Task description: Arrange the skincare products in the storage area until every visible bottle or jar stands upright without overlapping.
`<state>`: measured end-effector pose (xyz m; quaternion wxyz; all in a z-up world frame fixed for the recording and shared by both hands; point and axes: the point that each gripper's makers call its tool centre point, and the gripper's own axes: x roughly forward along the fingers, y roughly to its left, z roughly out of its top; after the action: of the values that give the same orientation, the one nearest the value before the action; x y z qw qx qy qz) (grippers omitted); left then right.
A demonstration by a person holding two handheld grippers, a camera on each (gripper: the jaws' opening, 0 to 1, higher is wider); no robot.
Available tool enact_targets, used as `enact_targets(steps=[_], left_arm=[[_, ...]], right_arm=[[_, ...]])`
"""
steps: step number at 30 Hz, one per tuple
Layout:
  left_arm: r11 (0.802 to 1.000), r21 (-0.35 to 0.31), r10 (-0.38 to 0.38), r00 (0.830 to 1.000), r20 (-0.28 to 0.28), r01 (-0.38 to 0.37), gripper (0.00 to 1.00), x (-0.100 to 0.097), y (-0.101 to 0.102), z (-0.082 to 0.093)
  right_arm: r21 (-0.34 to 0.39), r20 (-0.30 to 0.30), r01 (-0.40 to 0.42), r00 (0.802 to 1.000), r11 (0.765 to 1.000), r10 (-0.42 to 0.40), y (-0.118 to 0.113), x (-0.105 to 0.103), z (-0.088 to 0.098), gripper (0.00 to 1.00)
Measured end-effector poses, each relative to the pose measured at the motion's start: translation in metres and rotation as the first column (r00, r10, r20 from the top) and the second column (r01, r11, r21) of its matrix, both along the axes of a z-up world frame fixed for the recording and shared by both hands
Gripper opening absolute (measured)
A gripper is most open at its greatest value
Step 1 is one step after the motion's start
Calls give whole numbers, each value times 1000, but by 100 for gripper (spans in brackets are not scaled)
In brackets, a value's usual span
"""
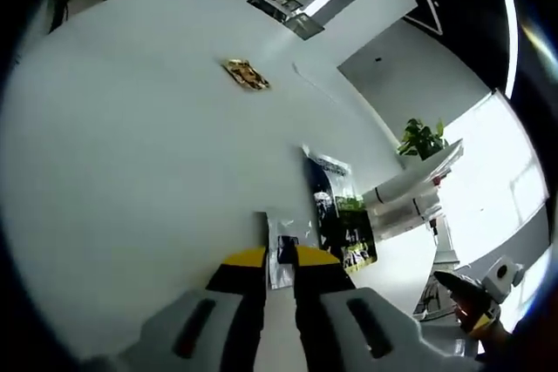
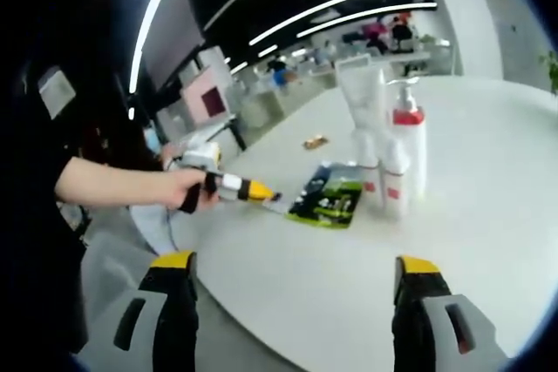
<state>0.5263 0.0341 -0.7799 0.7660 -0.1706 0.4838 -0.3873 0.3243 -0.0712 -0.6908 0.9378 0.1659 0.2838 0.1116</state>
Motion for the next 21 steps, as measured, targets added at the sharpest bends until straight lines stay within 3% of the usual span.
enact_targets(steps=[21], left_arm=[[998,54,-29,997,70,25,15,9,4,2]], right_arm=[[9,-8,-5,1000,1000,5,2,-1,-1,95]])
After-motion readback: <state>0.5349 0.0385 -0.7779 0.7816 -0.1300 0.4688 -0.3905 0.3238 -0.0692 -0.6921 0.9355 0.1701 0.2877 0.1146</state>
